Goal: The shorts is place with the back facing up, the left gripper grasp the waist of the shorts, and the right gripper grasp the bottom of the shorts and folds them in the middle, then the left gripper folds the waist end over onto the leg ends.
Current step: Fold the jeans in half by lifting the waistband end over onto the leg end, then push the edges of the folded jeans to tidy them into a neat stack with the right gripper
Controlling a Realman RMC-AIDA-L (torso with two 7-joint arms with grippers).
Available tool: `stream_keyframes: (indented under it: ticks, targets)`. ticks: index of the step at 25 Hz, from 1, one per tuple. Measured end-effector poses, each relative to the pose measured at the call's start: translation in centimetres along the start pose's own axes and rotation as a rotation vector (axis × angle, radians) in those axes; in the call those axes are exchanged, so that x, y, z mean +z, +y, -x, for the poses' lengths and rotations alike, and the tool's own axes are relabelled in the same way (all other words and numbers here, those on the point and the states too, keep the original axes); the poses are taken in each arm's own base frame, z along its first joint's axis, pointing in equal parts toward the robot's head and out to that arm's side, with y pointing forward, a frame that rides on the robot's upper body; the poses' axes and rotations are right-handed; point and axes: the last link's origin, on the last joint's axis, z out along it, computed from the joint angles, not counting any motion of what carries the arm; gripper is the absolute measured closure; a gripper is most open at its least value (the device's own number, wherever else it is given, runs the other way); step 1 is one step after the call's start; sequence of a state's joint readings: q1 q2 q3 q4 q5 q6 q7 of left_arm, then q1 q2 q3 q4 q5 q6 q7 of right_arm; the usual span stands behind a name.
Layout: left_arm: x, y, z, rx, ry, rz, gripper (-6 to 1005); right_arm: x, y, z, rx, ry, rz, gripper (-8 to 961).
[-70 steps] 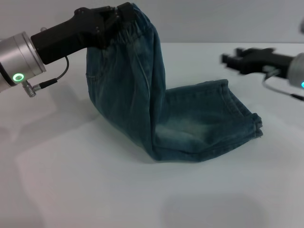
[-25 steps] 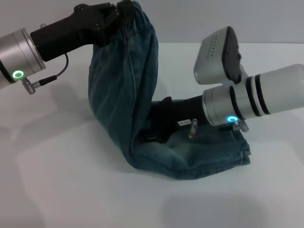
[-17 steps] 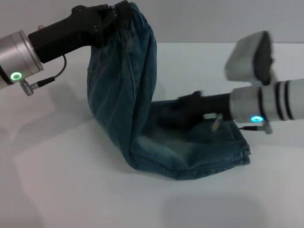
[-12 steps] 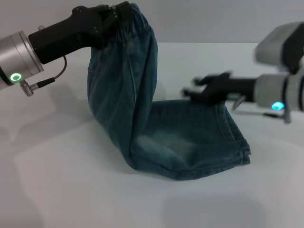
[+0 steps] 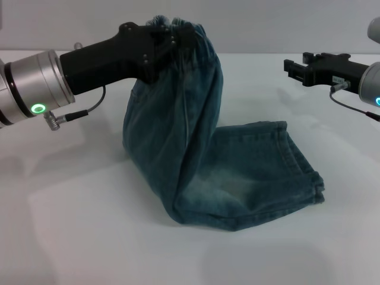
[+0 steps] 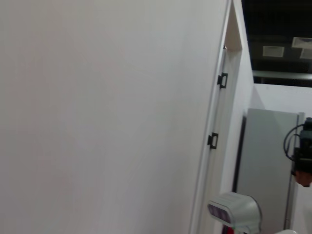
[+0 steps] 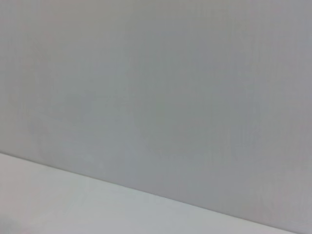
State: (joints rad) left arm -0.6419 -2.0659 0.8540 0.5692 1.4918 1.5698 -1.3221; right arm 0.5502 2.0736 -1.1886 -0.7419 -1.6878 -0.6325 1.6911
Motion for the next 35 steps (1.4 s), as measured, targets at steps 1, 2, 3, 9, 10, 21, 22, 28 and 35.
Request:
stream_keyframes:
  ticks: [1,2,3,9,10,21,22,28,35]
  targets:
    - [0.2,0.2,0.1,0.0,-0.008,0.013,923,0.0,-0.1,-0.1,0.006,0.0,-0.005,484]
    - [0.2,0.2,0.1,0.0,-0.008,0.013,922,0.0,-0.3,-0.1,0.011,-0.001,-0.011,484]
    - [0.3,0.3,0.2,0.0,-0.014,0.02,922,0.0,-0.3,-0.1,0.015,-0.001,-0.013,484]
    - [1.2,1.2,0.5,0.016,-0.057,0.093,918,-0.1,-1.0,-0.5,0.026,0.006,-0.049,483]
    - [1.4,1.3,0.5,0.017,-0.061,0.1,918,-0.1,-1.0,-0.6,0.028,0.008,-0.053,483]
    - [2.0,1.5,0.1,0.023,-0.05,0.128,663,-0.1,-1.8,-0.9,0.041,0.01,-0.099,483]
    - [1.9,1.5,0.0,0.023,-0.042,0.121,625,-0.2,-1.9,-0.9,0.043,0.009,-0.106,483]
    - [-0.5,0.0,-0.1,0.041,0.078,-0.046,391,-0.8,-2.7,0.3,0.048,-0.035,-0.132,483]
    - [-7.3,-2.5,1.2,0.03,0.339,-0.47,167,-2.1,-0.2,5.1,-0.044,-0.167,0.046,484]
